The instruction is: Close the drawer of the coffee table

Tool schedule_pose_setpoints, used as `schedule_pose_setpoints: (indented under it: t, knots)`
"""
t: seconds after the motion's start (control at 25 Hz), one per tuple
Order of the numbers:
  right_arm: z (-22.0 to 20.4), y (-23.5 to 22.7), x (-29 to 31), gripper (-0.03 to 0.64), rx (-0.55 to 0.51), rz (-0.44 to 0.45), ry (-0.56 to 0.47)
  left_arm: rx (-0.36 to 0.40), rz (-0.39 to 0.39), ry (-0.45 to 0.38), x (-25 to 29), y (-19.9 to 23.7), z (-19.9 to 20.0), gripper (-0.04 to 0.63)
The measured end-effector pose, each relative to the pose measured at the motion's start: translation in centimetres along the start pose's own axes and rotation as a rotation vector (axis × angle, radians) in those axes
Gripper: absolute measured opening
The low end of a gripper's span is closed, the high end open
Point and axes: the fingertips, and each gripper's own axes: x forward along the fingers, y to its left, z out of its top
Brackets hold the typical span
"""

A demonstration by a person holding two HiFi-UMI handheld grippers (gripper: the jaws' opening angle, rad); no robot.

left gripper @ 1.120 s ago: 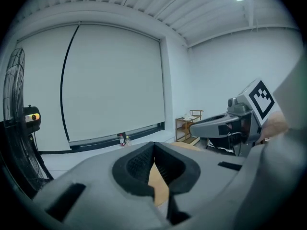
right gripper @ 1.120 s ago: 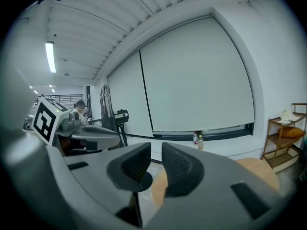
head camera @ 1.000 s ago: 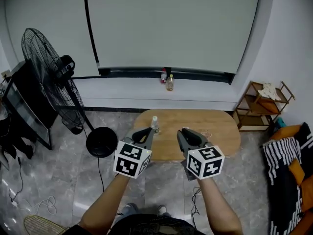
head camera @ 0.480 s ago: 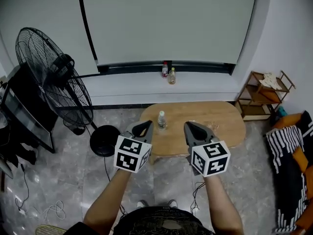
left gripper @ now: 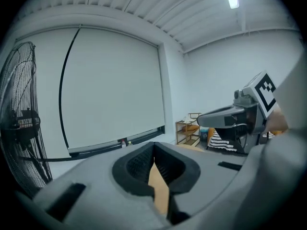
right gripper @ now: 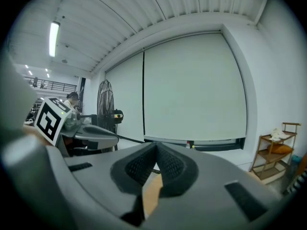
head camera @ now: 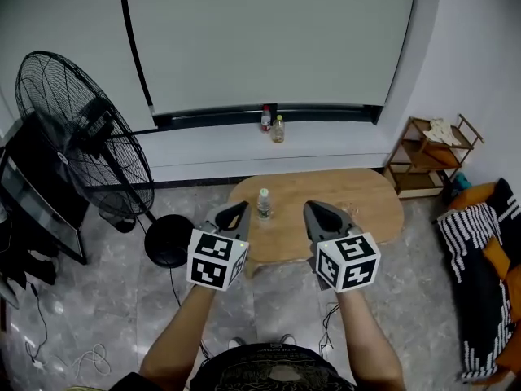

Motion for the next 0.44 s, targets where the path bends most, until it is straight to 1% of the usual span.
schedule_pose_setpoints:
  t: [0.44]
  knots:
    - [0.01,-0.08,-0.56,0.005,-0.012,-0.008,0.0,-0.019,0.005,-0.007,-0.24,-0.17,-0.22,0.002]
